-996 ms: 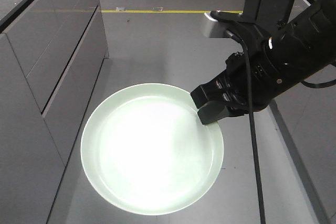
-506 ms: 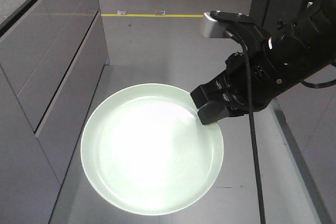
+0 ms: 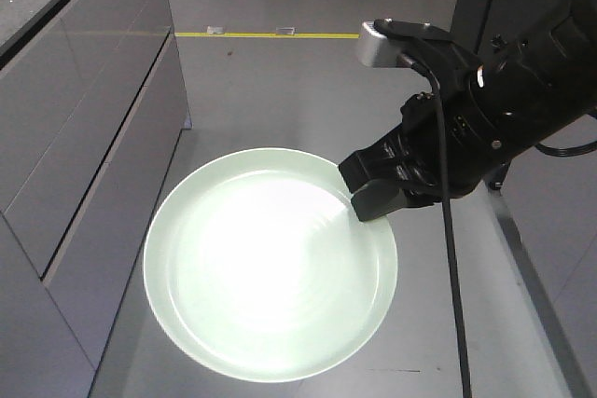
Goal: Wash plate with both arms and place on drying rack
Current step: 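Hold the plate in the right gripper while driving across the room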
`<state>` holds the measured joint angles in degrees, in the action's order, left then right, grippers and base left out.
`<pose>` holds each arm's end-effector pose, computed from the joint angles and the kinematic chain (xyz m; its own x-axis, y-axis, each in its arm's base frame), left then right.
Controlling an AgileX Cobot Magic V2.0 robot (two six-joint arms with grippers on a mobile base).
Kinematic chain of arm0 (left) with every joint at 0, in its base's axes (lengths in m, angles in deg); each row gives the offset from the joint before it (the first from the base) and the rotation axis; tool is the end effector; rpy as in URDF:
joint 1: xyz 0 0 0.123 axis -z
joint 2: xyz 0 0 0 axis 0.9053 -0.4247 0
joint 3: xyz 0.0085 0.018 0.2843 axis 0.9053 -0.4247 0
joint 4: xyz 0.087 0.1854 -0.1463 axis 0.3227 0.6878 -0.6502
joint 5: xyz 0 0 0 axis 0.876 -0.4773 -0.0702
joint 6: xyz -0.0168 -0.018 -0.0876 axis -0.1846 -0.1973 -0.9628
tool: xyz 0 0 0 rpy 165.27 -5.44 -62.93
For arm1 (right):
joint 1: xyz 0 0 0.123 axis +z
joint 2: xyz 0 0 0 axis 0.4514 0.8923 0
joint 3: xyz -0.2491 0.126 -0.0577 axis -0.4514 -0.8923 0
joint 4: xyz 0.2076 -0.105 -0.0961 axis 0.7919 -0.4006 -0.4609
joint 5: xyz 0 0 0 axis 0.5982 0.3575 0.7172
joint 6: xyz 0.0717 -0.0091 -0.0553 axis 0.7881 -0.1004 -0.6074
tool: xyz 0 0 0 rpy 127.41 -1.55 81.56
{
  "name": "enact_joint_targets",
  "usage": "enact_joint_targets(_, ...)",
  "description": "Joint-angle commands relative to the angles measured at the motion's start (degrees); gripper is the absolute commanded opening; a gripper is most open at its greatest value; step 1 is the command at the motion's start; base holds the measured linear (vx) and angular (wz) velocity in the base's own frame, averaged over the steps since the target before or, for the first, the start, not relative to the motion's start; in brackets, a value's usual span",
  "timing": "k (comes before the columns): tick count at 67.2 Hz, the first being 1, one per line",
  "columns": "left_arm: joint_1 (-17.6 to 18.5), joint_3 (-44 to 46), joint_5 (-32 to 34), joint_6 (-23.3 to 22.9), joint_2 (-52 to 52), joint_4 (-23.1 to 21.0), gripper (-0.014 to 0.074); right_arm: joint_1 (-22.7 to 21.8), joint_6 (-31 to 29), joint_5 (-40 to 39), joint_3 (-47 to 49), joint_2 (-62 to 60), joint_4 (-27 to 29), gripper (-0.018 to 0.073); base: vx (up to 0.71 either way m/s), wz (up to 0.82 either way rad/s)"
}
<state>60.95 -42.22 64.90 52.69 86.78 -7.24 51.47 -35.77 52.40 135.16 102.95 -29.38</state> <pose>0.0564 0.0038 0.2053 0.0811 -0.0585 -0.9950 -0.0636 0.9959 -0.0637 0.2482 0.1532 0.3747 -0.8236 -0.3805 -0.4207 -0.5358 0.7654 0.3565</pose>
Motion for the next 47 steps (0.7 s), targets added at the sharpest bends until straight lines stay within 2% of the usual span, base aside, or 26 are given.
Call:
enact_joint_targets(1,0.26,1.58,4.2,-0.07,0.91,-0.54,-0.0007,-0.03,-0.44,1.39,1.49,-2.25,1.6,-0.0004,0.23,-0.02)
enact_joint_targets(47,0.26,1.58,4.2,-0.07,0.91,-0.54,-0.0007,-0.03,-0.44,1.39,1.49,-2.25,1.6,-0.0004,0.22,-0.04)
